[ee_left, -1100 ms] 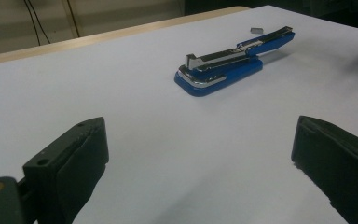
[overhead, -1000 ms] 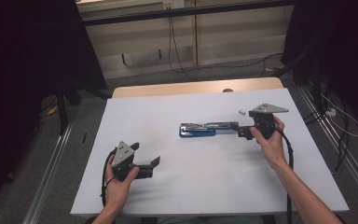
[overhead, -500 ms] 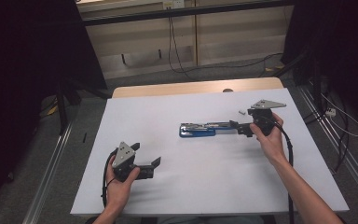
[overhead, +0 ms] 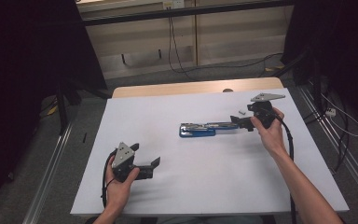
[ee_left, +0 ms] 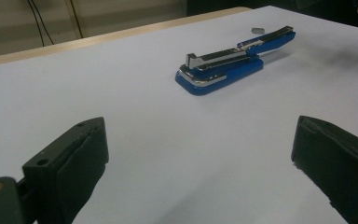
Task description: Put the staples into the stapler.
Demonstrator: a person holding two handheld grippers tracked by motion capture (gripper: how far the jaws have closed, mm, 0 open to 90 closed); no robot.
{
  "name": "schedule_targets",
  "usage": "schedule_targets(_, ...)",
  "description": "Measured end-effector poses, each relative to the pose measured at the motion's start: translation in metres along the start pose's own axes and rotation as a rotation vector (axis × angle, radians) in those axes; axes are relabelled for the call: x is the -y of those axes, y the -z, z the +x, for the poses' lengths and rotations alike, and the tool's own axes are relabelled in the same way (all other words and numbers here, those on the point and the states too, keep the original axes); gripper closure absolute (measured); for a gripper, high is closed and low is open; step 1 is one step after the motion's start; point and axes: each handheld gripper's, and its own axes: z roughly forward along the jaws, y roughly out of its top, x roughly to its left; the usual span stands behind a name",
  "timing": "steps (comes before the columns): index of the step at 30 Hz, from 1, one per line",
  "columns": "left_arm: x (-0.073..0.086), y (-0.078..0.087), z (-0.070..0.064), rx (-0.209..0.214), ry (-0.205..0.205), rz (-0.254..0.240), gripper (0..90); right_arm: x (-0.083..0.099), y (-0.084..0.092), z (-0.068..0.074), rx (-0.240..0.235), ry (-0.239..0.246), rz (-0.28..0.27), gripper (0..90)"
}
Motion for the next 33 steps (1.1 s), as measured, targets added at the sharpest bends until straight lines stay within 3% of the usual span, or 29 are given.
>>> schedule_targets(9,0.001,0.005,0.0,-0.002,0.009,-0.008,3.9,-0.011,-0.002,-0.017,0.01,-0.023,0.026,9.9)
schedule_targets(12,0.004,0.009,-0.001,-0.006,0.005,0.005,3.9,-0.011,-0.004,-0.023,0.004,-0.01,0.051,7.4)
schedule_targets(19,0.008,0.021,-0.003,-0.015,0.011,0.007,3.8,-0.012,-0.01,-0.036,0.019,-0.013,0.089,10.9)
schedule_targets(33,0.007,0.021,-0.003,-0.011,0.001,0.004,3.8,-0.018,-0.029,-0.056,0.026,0.0,0.174,27.0)
